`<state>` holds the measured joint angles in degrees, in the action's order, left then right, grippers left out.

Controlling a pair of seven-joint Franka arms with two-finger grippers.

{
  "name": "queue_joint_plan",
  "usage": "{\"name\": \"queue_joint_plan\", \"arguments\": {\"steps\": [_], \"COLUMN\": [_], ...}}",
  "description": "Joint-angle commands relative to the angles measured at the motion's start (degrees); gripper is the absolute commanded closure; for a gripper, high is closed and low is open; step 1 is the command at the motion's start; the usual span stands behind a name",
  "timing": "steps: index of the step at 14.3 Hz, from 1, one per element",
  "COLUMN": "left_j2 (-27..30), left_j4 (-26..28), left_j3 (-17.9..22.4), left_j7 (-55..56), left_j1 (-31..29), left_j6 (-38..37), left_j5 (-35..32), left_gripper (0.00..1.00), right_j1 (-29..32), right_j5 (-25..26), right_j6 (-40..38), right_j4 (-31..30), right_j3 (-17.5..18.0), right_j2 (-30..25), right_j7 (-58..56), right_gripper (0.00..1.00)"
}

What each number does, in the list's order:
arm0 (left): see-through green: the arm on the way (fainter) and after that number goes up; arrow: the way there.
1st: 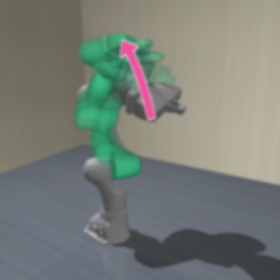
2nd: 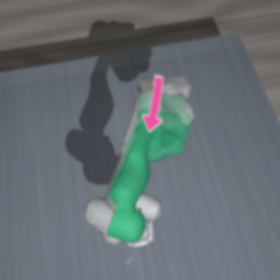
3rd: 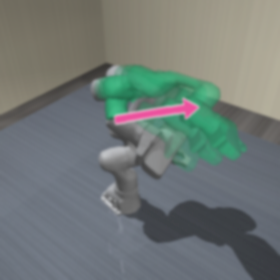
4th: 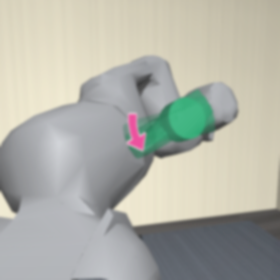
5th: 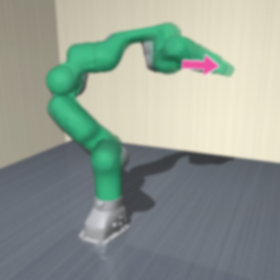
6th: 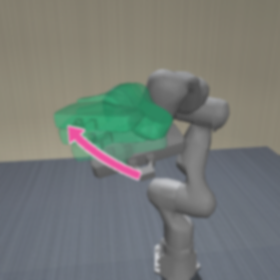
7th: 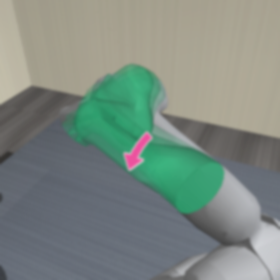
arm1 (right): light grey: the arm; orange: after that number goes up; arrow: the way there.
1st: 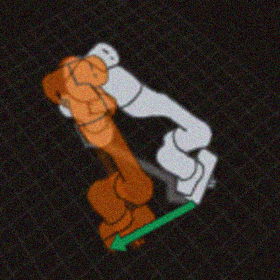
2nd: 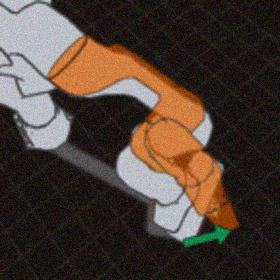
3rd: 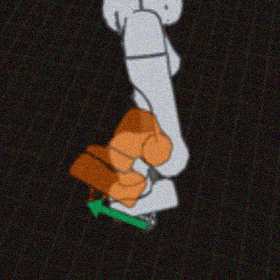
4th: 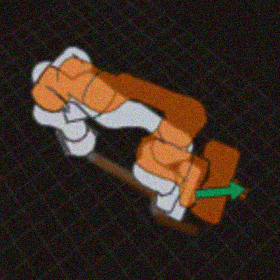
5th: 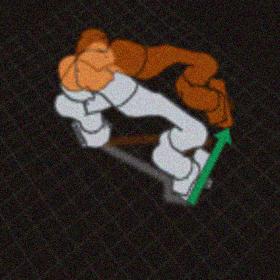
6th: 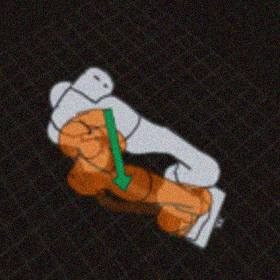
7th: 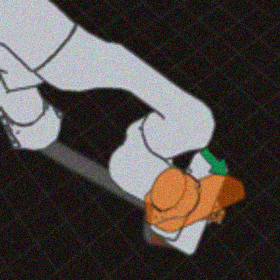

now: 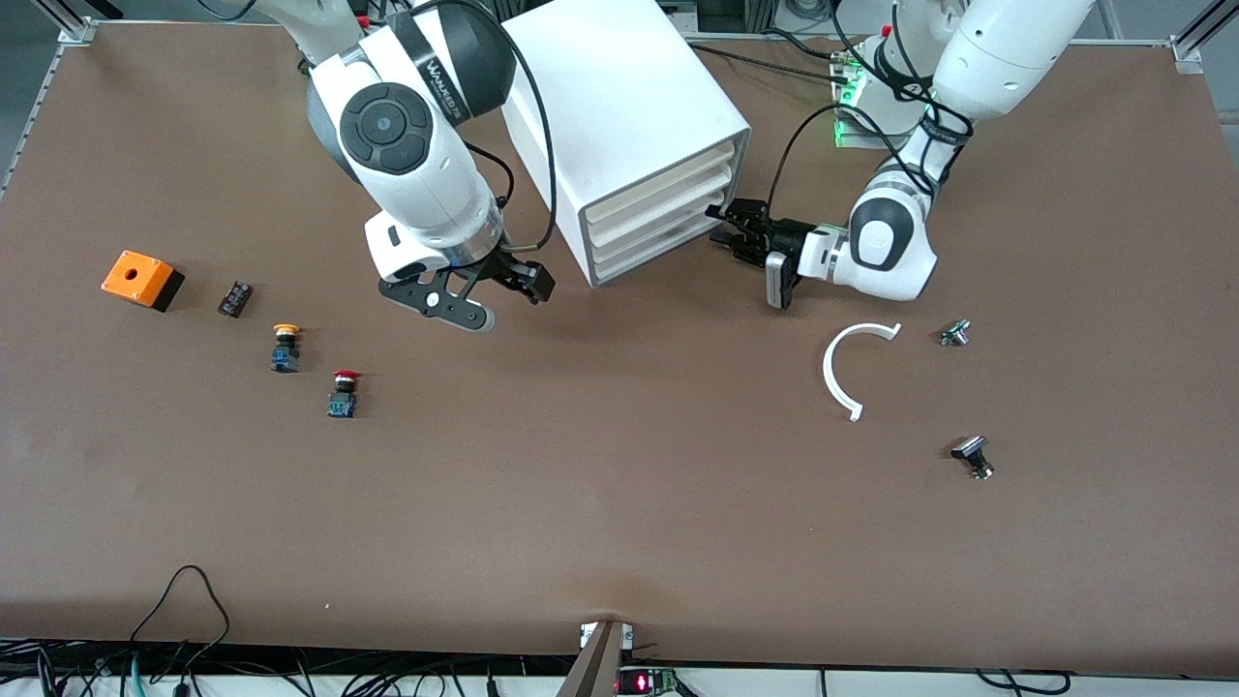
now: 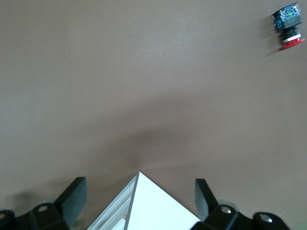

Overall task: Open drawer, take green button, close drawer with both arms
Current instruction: 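Pull the drawer open with the left gripper while the right gripper waits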

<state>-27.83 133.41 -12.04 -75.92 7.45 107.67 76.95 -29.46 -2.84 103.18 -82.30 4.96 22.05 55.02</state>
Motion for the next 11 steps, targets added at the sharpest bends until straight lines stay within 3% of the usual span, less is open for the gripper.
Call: {"name": "queue_joint_plan", "arguments": {"steps": [1, 2, 5, 11], "left_j2": [0.14, 0.14, -0.03, -0.21], "left_j4": [1.42, 1.94, 2.21, 1.42], "left_j3": [-1.50, -1.50, -1.41, -1.06], "left_j7": [-2.65, -3.00, -4.59, -3.71], "left_j1": [-0.15, -0.15, -0.07, -0.42], "left_j6": [0.52, 0.52, 0.52, 2.72], "left_j5": [3.12, 3.20, 3.20, 3.12], "left_gripper": [0.43, 0.50, 0.97, 1.00], "right_j1": [-0.69, -1.30, -1.83, -3.67], "right_j5": [-1.55, -1.64, -1.64, -1.55], "right_j6": [0.43, 1.57, 1.93, 1.58], "right_j4": [2.06, 2.06, 2.58, 9.60], "right_j3": [-0.31, -0.31, -0.31, -0.39], "right_j2": [1.24, 1.24, 1.59, 6.59], "right_j7": [3.41, 3.78, 4.57, 7.90], "right_gripper": [0.00, 0.00, 0.00, 0.00]}}
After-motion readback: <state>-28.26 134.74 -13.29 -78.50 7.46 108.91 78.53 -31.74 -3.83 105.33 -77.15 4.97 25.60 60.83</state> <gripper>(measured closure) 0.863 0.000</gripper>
